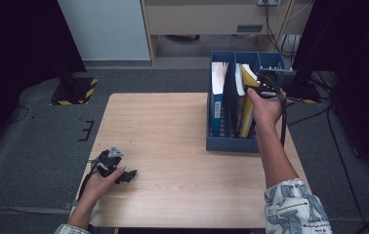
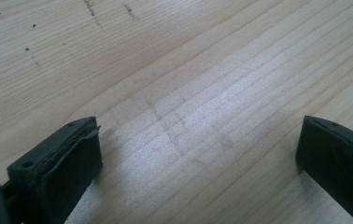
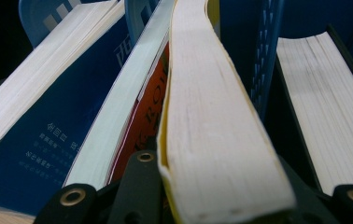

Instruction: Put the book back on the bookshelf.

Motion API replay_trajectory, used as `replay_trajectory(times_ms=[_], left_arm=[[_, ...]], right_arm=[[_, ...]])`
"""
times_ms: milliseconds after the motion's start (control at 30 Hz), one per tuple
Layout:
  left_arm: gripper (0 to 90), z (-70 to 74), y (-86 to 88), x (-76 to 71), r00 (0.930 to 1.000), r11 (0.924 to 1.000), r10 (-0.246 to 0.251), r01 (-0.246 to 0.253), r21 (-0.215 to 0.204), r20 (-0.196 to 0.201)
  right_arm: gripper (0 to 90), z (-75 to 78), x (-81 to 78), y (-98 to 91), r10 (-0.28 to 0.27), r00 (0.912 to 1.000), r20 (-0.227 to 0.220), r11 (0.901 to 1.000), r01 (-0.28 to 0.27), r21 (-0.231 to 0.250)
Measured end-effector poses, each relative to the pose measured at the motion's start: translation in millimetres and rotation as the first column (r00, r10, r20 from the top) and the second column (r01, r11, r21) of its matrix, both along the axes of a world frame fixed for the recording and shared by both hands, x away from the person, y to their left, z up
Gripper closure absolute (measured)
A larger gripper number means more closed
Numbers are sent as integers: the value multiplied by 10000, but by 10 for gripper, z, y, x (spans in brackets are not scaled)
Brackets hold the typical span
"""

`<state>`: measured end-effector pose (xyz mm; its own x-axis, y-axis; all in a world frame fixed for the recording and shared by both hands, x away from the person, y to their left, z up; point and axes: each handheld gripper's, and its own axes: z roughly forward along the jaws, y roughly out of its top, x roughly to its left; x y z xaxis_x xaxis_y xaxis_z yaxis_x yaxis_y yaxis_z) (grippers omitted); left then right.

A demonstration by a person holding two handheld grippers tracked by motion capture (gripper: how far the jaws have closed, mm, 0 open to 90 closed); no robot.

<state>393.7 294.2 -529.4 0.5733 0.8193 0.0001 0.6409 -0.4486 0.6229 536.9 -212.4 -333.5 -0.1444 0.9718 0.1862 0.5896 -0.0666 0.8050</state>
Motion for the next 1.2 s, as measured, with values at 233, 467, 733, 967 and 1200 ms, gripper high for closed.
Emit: replay_trajectory(times_ms=[233, 467, 733, 967, 1200], left_arm=[[0, 0, -1, 1, 10000, 10000, -7, 7, 1, -5], [0, 1, -1, 1, 10000, 10000, -9, 9, 4, -4], [0, 1, -1, 2, 10000, 10000, -17, 17, 10, -15], [0, 1, -1, 3, 10000, 10000, -27, 27, 6, -12], [0, 1, -1, 3, 10000, 10000, -24, 24, 4, -9]], right_arm=[[740, -63, -7, -16, 12, 9999, -130, 10000, -13, -34], [740, -152, 8, -29, -60, 9995, -298, 10000, 60, -27], [740, -179, 27, -19, -20, 9993, -367, 10000, 16, -94], [739, -231, 35, -33, -81, 9984, -568, 10000, 78, -63], [738, -286, 42, -29, -82, 9974, -712, 9999, 73, -126]])
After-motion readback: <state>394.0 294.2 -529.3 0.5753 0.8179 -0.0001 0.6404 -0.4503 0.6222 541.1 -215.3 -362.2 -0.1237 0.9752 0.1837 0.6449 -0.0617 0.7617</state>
